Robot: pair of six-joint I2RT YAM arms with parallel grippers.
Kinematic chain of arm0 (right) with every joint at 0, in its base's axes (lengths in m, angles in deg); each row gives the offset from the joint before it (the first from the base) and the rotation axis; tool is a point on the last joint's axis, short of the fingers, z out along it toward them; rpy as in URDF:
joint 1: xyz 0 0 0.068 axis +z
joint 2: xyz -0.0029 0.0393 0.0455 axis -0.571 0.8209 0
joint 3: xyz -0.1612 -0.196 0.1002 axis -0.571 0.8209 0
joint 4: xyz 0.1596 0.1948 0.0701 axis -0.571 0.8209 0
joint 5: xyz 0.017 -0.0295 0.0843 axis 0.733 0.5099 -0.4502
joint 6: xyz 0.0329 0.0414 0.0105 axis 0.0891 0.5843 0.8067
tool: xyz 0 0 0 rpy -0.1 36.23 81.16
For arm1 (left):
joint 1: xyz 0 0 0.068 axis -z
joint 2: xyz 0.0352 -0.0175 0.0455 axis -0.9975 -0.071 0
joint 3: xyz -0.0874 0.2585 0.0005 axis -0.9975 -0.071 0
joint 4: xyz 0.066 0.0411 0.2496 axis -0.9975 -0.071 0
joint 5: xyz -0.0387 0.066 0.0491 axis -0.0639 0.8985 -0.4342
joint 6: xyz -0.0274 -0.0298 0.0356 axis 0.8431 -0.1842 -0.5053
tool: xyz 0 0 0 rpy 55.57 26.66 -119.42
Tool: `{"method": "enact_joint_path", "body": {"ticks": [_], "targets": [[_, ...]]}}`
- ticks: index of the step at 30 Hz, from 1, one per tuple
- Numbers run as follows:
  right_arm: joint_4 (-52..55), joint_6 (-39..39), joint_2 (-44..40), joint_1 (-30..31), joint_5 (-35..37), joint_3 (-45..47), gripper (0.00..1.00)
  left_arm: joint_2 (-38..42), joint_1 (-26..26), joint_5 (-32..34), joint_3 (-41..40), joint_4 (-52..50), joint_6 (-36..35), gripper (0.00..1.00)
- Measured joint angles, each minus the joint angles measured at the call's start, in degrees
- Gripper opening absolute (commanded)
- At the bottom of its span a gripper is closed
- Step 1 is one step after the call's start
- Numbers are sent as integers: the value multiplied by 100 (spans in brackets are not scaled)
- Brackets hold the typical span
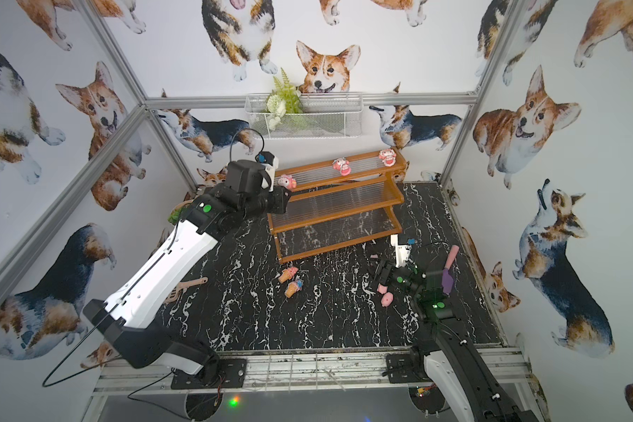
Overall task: Organize plastic toys on shelves
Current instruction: Place the plastic toy on the shelf.
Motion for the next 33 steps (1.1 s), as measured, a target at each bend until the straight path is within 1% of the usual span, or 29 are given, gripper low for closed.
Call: {"method": "enact_joint_path", "body": {"ticks": [4,7,10,14,18,25,33], "targets": [[120,-74,-428,0,2,4,68,-1062,-31,339,1414,-1051,409,21],[192,-111,-542,0,0,7,68,-1941,-2,793,2638,-1963,793,22],[256,-120,-573,0,-7,28,67,-2470,7,1241,3521,-2675,1167,23],[293,-118,-603,0,-28,42,67,-2540,7,1631,3713,-3093,1556,24],[295,-109,-616,0,-68,61,67,-2573,0,1814,3711,-3230,1825,25],[284,-96,-621,0,-153,92,67,-2710,-35,1884,3764,-3241,2127,28],[282,-83,-621,0,-175,96,67,-2852,-280,1755,3891,-3185,2385,28]]}}
